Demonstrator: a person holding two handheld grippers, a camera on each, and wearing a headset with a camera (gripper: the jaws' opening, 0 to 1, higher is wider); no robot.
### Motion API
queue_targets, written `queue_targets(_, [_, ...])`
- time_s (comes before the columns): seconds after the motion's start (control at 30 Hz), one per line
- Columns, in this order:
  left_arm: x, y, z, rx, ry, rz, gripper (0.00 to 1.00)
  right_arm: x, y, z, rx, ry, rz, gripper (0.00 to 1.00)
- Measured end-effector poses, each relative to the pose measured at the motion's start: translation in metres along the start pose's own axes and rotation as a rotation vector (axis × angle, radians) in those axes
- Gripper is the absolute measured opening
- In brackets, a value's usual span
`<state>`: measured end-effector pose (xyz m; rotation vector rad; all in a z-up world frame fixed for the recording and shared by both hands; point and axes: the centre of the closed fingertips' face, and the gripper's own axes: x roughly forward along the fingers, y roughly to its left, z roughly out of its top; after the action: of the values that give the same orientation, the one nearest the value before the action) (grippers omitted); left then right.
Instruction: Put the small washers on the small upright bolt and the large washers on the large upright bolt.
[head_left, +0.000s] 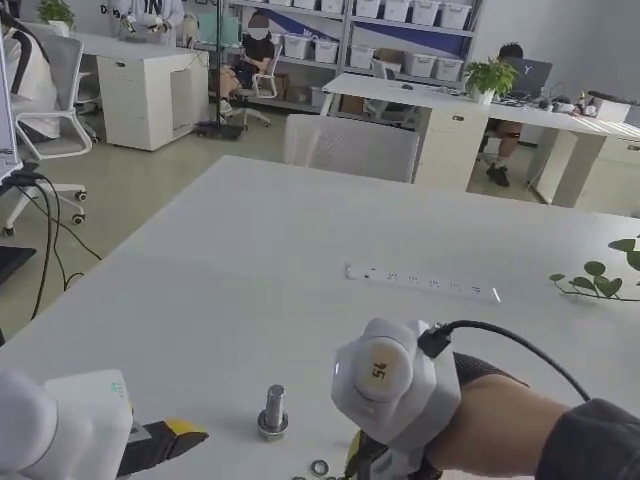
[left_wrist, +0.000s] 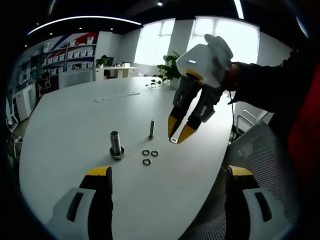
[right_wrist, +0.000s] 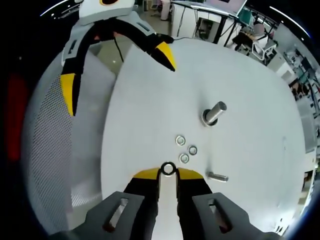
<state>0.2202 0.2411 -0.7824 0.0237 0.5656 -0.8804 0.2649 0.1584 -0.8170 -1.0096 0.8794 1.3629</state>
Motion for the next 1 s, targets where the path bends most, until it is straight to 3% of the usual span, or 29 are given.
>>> queue_targets(0.33, [0.004, -0.001, 0.002, 0.006, 0.005, -0.013, 0.94, -0.025, -0.015, -0.017, 0.036, -0.001, -0.058, 0.13])
queue_targets(0.63, [0.004, -0.001, 0.003, 0.005, 0.001, -0.015, 0.94, -0.053, -0.05, -0.019, 0.06, -0.011, -0.132, 0.13])
queue_targets(1.0, [0.005, 0.0, 0.002, 0.005, 0.006, -0.014, 0.94, -0.054, -0.078, -0.01, 0.041, -0.002, -0.165, 0.13])
